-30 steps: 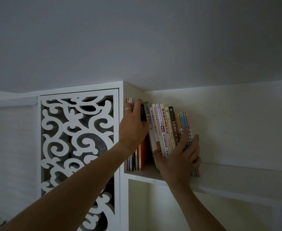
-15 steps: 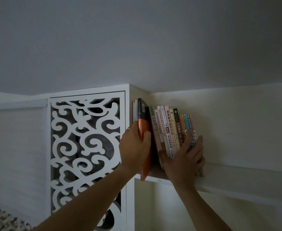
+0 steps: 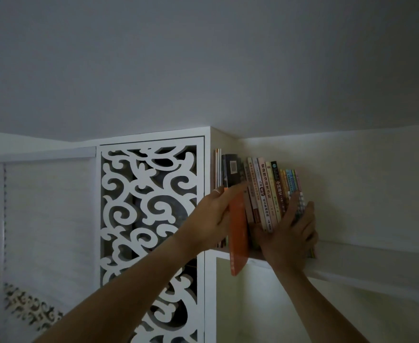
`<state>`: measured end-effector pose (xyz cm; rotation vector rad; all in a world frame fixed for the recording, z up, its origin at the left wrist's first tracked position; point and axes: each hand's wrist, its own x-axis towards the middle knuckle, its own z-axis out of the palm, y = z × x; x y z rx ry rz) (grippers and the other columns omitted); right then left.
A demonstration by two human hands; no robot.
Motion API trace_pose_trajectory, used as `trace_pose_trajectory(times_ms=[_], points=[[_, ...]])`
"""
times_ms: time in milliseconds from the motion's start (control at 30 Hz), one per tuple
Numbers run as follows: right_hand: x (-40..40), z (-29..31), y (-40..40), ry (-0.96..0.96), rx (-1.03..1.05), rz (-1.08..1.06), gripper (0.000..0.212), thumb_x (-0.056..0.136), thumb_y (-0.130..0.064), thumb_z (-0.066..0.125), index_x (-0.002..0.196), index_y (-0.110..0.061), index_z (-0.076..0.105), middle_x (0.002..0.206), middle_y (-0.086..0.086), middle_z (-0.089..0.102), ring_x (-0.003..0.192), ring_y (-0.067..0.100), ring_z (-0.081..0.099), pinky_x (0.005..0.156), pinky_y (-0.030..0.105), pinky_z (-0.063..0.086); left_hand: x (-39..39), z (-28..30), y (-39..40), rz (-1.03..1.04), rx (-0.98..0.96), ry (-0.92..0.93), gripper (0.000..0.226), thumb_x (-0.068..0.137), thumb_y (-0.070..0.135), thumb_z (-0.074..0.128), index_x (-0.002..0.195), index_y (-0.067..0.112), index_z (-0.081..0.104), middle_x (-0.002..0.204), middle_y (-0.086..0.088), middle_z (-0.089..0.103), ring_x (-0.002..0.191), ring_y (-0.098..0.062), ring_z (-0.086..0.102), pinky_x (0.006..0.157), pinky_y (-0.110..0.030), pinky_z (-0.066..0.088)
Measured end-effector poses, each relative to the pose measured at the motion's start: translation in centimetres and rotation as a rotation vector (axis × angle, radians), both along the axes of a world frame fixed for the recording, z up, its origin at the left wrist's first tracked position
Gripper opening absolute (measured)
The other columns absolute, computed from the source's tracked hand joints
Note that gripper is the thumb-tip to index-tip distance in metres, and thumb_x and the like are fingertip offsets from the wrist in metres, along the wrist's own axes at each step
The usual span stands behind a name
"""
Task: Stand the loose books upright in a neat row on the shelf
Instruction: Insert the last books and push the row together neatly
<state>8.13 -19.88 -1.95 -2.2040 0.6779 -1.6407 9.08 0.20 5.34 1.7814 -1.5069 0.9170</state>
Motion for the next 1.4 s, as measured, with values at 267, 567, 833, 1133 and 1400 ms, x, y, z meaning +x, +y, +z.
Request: trace_pose_trajectory(times_ms=[267, 567, 833, 1133, 1400], points=[[0.1, -0.2, -0.1, -0.025, -0.012, 0.012, 0.132, 0.064, -0.071, 0.076, 0.163, -0.02, 0.006, 0.162, 0.026, 0.014, 0.145, 0.048, 0.025, 0.112, 0.065, 0.031, -0.2, -1.0, 0.2, 0.792, -0.027, -0.689, 0.074, 0.075, 0.029, 0.078, 0.145, 0.026, 0.055, 0.157, -0.017, 0.035, 0.149, -0.035, 0.028, 0.119, -0.054, 0.021], [0.0, 0.0, -0.1, -0.019, -0.004, 0.024, 0.131, 0.065, -0.072, 0.075, 0.163, -0.02, 0.006, 0.163, 0.026, 0.014, 0.145, 0.048, 0.026, 0.111, 0.065, 0.031, 0.2, 1.9, 0.0, 0.778, 0.357, -0.957, 0.042, 0.083, 0.02, 0.08, 0.123, 0.017, 0.071, 0.124, -0.006, 0.073, 0.129, -0.025, 0.061, 0.123, -0.045, 0.031], [-0.2, 0.0, 0.2, -0.001, -0.005, -0.01, 0.127, 0.068, -0.09, 0.052, 0.163, -0.017, 0.01, 0.162, 0.028, 0.019, 0.142, 0.049, 0.031, 0.11, 0.062, 0.035, -1.4, 2.3, 2.5, 0.517, 0.197, -1.132, 0.023, 0.098, 0.014, 0.057, 0.116, 0.018, 0.07, 0.114, -0.004, 0.073, 0.114, -0.023, 0.066, 0.112, -0.039, 0.037], [-0.3, 0.1, 0.3, 0.019, 0.002, -0.027, 0.114, 0.077, -0.083, 0.048, 0.163, -0.016, 0.013, 0.161, 0.029, 0.024, 0.142, 0.048, 0.034, 0.108, 0.062, 0.037, -1.5, 1.4, 5.7, 0.413, 0.092, -1.059, 0.016, 0.101, 0.026, 0.058, 0.097, 0.015, 0.069, 0.083, -0.004, 0.067, 0.071, -0.021, 0.059, 0.065, -0.037, 0.05], [-0.4, 0.4, 0.3, -0.006, 0.033, 0.059, 0.132, 0.064, -0.08, 0.072, 0.162, -0.02, 0.007, 0.163, 0.026, 0.014, 0.146, 0.047, 0.022, 0.113, 0.062, 0.026, -2.1, -0.5, 7.5, 0.617, -0.19, -0.491, 0.035, 0.1, 0.045, 0.053, 0.094, 0.013, 0.065, 0.073, 0.001, 0.068, 0.053, -0.016, 0.062, 0.048, -0.032, 0.055]])
